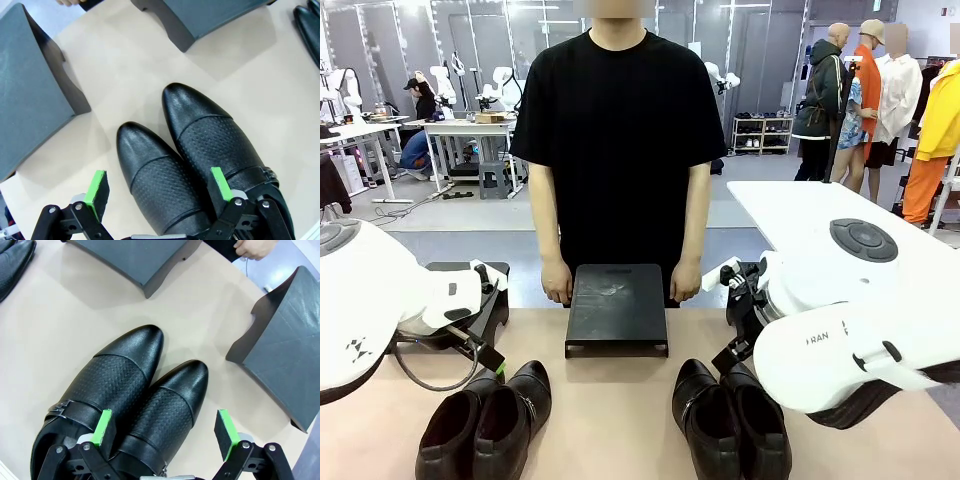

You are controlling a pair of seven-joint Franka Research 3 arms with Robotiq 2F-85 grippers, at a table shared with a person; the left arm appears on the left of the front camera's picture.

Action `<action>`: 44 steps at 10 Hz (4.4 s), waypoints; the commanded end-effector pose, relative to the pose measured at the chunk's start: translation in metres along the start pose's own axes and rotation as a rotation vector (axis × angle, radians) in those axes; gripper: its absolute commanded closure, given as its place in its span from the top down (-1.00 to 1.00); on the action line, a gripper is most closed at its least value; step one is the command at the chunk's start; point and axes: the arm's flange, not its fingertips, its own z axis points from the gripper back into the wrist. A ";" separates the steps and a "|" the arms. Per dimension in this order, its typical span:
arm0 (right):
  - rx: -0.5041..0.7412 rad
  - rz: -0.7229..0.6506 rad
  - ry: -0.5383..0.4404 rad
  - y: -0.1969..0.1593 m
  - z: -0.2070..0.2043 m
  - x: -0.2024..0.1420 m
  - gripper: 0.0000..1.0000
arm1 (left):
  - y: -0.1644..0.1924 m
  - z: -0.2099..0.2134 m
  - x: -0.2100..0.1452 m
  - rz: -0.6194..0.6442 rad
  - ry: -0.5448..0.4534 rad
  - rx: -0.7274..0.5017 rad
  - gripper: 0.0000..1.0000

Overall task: Place the shoes on the stand as instructed by the person.
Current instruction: Pick up one pair of Shoes and place it on the Shoes Stand indicated by the person.

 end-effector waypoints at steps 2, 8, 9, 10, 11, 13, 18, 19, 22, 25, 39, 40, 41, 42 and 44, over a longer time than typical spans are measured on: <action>0.013 -0.029 0.004 -0.013 0.042 0.027 1.00 | 0.013 0.037 0.021 -0.013 0.005 0.053 1.00; 0.396 -0.147 -0.064 -0.093 0.144 0.020 1.00 | 0.070 0.136 0.009 0.107 -0.140 -0.418 1.00; 0.515 -0.150 -0.079 -0.116 0.158 0.002 1.00 | 0.092 0.152 -0.008 0.143 -0.196 -0.513 1.00; 0.612 -0.195 -0.130 -0.141 0.169 -0.020 1.00 | 0.114 0.168 -0.031 0.096 -0.271 -0.740 1.00; 0.729 -0.270 -0.214 -0.170 0.182 -0.052 1.00 | 0.150 0.182 -0.065 0.153 -0.321 -0.781 1.00; 0.806 -0.385 -0.272 -0.210 0.195 -0.112 1.00 | 0.187 0.193 -0.122 0.290 -0.370 -0.817 1.00; 0.788 -0.712 -0.489 -0.242 0.217 -0.278 1.00 | 0.253 0.230 -0.289 0.692 -0.619 -0.654 1.00; 0.782 -0.739 -0.511 -0.241 0.216 -0.291 1.00 | 0.250 0.235 -0.298 0.720 -0.622 -0.633 1.00; 0.769 -0.696 -0.496 -0.233 0.214 -0.288 1.00 | 0.239 0.236 -0.294 0.617 -0.621 -0.624 1.00; 0.776 -0.774 -0.493 -0.241 0.216 -0.305 1.00 | 0.253 0.240 -0.314 0.750 -0.618 -0.605 1.00; 0.776 -0.774 -0.493 -0.241 0.216 -0.305 1.00 | 0.253 0.240 -0.314 0.750 -0.618 -0.605 1.00; 0.776 -0.774 -0.493 -0.241 0.216 -0.305 1.00 | 0.253 0.240 -0.314 0.750 -0.618 -0.605 1.00; 0.776 -0.774 -0.493 -0.241 0.216 -0.305 1.00 | 0.253 0.240 -0.314 0.750 -0.618 -0.605 1.00; 0.776 -0.774 -0.493 -0.241 0.216 -0.305 1.00 | 0.253 0.240 -0.314 0.750 -0.618 -0.605 1.00; 0.776 -0.774 -0.493 -0.241 0.216 -0.305 1.00 | 0.253 0.240 -0.314 0.750 -0.618 -0.605 1.00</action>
